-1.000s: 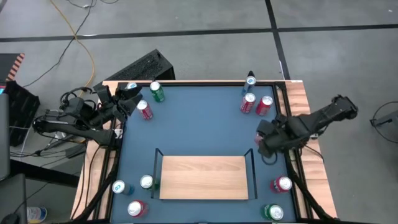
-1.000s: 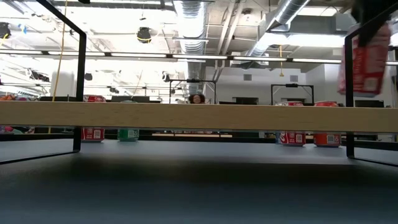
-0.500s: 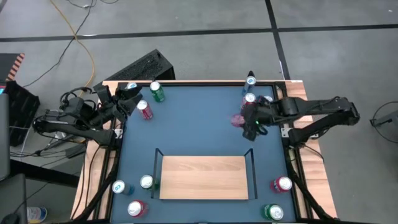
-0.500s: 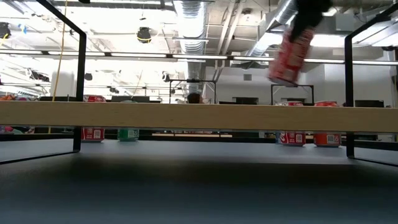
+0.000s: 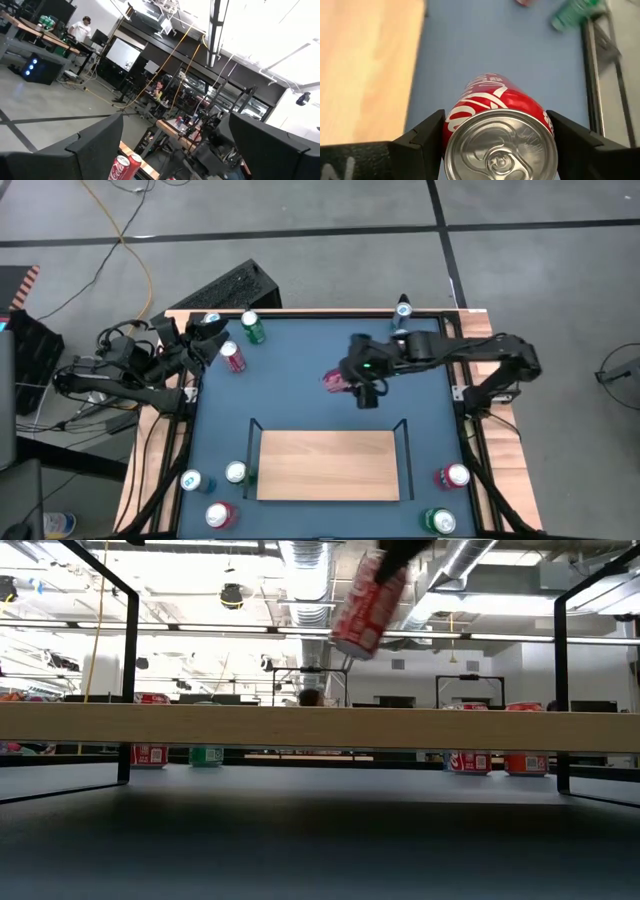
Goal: Place canned beverage on shelf
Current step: Put the bottom right red soda can on the shelf
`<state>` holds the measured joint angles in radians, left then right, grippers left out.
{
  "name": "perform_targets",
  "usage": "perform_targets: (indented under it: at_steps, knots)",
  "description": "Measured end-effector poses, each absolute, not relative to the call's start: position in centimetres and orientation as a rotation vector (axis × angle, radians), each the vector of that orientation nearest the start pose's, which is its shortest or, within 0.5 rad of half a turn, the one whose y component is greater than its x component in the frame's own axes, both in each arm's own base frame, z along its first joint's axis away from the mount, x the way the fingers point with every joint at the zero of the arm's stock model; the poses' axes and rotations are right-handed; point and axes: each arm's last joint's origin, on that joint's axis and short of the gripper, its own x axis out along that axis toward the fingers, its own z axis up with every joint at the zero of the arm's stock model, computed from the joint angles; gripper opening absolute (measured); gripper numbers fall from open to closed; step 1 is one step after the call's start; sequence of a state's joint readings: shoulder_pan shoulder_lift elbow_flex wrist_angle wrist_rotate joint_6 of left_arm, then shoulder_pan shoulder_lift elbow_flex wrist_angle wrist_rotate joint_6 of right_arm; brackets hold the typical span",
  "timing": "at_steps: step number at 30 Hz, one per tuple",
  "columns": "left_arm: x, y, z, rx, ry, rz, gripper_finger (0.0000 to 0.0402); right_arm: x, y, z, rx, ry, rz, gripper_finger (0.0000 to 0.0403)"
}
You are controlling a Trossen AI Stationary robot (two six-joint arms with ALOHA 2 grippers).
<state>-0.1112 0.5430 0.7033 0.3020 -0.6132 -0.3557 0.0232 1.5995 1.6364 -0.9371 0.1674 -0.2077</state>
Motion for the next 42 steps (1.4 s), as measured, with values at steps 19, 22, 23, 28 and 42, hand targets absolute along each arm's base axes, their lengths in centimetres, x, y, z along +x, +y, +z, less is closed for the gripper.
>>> perform_targets:
  at_steps: [19,22,23,28,42]
  knots:
    - [10.9,0.5,37.9,-0.515,-0.524,0.409,0.0352,44.7,1.4,36.4,-0.499,0.738,0.300,0.0279]
    - [10.9,0.5,37.9,-0.515,-0.524,0.409,0.0352,45.7,2.1,35.5,-0.511,0.738,0.348,0.0279]
    - [10.9,0.5,37.9,-0.515,-0.524,0.410,0.0352,46.0,2.4,35.2,-0.515,0.738,0.365,0.0279]
    - [10.9,0.4,37.8,-0.513,-0.517,0.411,0.0352,46.8,3.6,34.5,-0.553,0.716,0.459,0.0279]
    - [11.2,0.4,37.4,-0.500,-0.468,0.421,0.0352,47.2,5.4,32.5,-0.783,0.699,0.672,0.0279]
